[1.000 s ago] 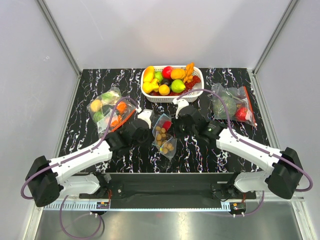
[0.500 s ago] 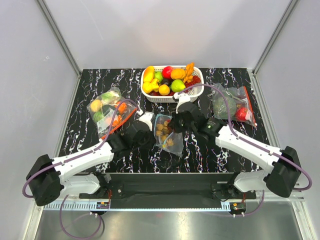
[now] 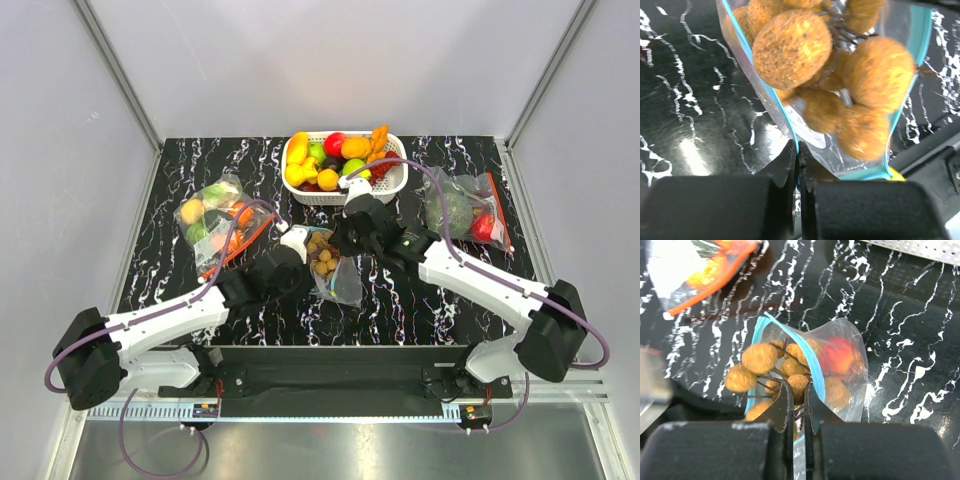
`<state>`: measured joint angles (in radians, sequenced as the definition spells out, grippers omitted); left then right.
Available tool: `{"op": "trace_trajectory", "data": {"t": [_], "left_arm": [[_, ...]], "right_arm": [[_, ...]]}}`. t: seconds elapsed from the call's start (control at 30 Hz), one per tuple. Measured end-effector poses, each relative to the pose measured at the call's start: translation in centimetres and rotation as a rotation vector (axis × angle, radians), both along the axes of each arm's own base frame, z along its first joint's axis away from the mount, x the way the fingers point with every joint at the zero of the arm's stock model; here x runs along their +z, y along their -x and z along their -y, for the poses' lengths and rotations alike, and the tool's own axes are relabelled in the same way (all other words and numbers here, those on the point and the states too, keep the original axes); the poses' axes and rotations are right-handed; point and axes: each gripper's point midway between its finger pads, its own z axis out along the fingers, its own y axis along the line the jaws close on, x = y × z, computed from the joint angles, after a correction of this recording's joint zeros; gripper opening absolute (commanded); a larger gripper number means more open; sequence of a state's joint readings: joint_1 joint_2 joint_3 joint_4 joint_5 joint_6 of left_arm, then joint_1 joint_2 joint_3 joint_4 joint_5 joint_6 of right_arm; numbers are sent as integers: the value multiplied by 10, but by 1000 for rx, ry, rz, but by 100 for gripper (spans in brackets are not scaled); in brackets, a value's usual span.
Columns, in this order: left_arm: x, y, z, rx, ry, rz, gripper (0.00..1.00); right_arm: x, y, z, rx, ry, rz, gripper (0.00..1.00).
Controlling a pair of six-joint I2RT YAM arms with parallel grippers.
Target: Open the zip-top bag and remove the fake food
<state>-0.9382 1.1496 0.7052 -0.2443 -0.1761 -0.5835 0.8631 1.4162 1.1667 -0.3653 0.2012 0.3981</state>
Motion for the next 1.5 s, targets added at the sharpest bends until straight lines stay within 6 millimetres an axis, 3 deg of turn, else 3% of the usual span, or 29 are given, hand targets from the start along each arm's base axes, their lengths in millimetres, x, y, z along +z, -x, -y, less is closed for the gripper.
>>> {"op": "trace_trajectory", "data": {"t": [0.43,0.67,0.87,1.03,1.2,1.5], "left_arm": [[-1,-15,-16,82,-39,34,1],[2,-27,-35,140,-25,50,1],[17,-28,-27,113,32,88,2],[12,-30,-20,84,46,86,1],[5,-29,-14,47,50,81,0],[30,-29,-18,42,115,162,0]], "right_arm": [[65,35,1,103,-202,38,0],[67,47,13,90,-238,35,0],[59,44,15,69,-251,25,0],[51,40,13,64,-286,14,0],[54,46,-3,135,-366,-6,0],[59,52,-37,268,-496,-63,0]]}}
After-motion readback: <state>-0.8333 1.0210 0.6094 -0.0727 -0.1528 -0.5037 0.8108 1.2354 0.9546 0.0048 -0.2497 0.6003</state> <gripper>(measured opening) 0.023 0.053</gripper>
